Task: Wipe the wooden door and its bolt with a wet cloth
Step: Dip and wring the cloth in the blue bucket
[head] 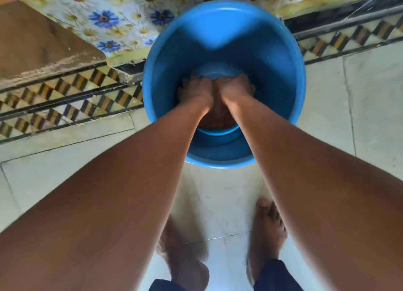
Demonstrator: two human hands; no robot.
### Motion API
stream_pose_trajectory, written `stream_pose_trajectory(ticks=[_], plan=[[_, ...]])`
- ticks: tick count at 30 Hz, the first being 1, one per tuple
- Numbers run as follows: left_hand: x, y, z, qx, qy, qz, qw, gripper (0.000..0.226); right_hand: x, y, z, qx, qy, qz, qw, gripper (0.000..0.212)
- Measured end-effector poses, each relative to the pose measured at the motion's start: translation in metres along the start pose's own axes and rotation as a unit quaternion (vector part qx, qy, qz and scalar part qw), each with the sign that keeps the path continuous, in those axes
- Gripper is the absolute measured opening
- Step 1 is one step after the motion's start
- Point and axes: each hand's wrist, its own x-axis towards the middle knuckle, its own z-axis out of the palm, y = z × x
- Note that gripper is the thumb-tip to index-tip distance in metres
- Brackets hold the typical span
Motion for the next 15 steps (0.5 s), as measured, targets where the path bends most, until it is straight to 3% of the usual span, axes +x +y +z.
stream_pose_trajectory(ticks=[5, 8, 10, 15], plan=[[-0.008, 0.005, -0.016, -0.010, -0.009, 0.000, 1.000, 0.036, 0.000, -0.001, 0.004, 0.046, -0.014, 0.023, 0.999, 0.019], [-0.027, 0.006, -0.028, -0.058, -0.024, 0.006, 0.998, 0.050, 0.004, 0.006, 0.003, 0.123, -0.025, 0.046, 0.991, 0.048], [-0.056, 0.011, -0.039, -0.075, -0.018, 0.022, 0.997, 0.042, -0.014, 0.002, -0.010, 0.186, -0.033, 0.068, 0.980, 0.055], [-0.152, 0.010, -0.079, -0.095, 0.091, 0.126, 0.983, 0.016, -0.106, -0.020, -0.057, 0.312, -0.139, 0.085, 0.936, 0.033]])
